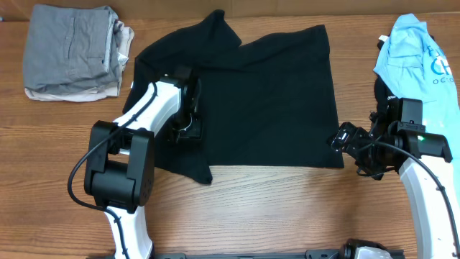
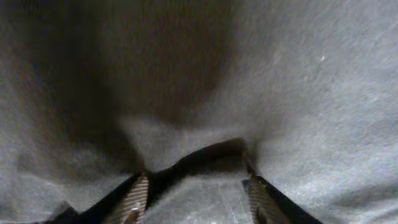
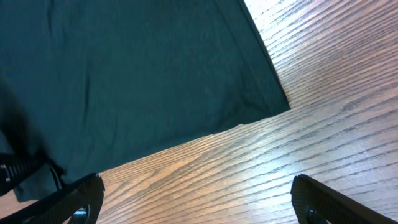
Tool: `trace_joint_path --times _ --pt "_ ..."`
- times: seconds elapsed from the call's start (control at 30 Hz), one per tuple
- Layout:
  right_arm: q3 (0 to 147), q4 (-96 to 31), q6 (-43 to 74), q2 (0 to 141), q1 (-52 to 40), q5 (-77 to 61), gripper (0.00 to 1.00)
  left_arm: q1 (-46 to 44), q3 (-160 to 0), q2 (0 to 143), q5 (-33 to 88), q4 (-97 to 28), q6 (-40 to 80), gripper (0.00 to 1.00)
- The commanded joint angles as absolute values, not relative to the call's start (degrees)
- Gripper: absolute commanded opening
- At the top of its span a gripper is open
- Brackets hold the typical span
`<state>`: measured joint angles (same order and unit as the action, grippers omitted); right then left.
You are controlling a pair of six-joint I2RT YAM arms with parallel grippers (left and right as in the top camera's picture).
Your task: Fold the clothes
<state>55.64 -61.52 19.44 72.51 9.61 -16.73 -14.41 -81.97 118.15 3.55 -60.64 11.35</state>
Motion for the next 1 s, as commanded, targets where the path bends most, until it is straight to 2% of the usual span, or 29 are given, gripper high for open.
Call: trace_joint_path --times 0.0,0.33,0.47,0.63,0.8,0.97 --pt "55.33 -61.17 19.0 72.47 9.32 -15.97 1.0 -14.48 -81.47 118.52 4.32 -60.62 10.31 0.44" --pt "55.33 -61.14 19.0 72.47 9.32 -15.92 1.0 -14.55 -81.47 118.52 4.25 -60.38 10.33 0.04" --pt "55.33 -61.12 19.0 72.47 9.32 -15.94 1.0 -14.46 -82.13 118.48 4.27 -60.1 10.39 0.04" --pt "55.33 -62.13 19.03 72.47 9.32 -15.97 0.99 -14.15 -90.63 118.19 4.12 -67.79 11.81 0.04" --pt "55.33 -66.19 19.53 72.47 9.32 -15.94 0.95 -14.39 -102.04 117.16 3.53 -78.54 11.81 0.04" --pt "53.52 -66.92 20.29 72.51 9.32 -15.97 0.89 -14.44 -104.27 113.73 0.93 -82.59 13.13 0.04"
